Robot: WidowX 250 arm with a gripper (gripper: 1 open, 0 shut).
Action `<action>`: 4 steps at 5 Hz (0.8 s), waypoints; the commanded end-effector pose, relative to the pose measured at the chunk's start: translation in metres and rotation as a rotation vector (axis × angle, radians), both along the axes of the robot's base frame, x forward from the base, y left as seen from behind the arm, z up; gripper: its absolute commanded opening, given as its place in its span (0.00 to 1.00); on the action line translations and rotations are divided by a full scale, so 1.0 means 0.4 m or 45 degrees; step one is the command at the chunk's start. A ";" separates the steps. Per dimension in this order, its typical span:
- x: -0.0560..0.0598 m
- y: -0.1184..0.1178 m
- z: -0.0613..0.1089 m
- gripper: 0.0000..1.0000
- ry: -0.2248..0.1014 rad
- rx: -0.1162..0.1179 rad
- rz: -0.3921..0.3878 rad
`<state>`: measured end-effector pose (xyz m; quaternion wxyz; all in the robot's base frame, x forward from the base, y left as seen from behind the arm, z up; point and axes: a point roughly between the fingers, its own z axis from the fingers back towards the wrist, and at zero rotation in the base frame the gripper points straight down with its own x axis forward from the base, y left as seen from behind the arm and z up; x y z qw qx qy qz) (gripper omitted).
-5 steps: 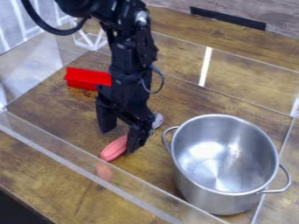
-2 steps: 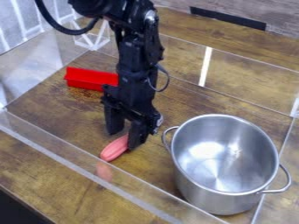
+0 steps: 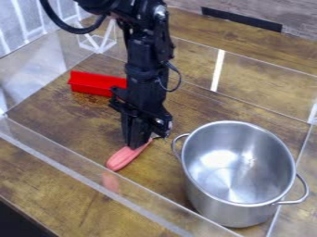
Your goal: Move the pink spoon to the left side of the table
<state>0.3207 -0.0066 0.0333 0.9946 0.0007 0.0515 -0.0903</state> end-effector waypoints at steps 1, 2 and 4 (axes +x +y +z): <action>0.007 0.009 0.013 1.00 -0.023 -0.026 0.030; 0.008 0.013 0.023 0.00 -0.010 -0.029 0.031; 0.013 0.013 0.032 0.00 0.012 -0.039 0.029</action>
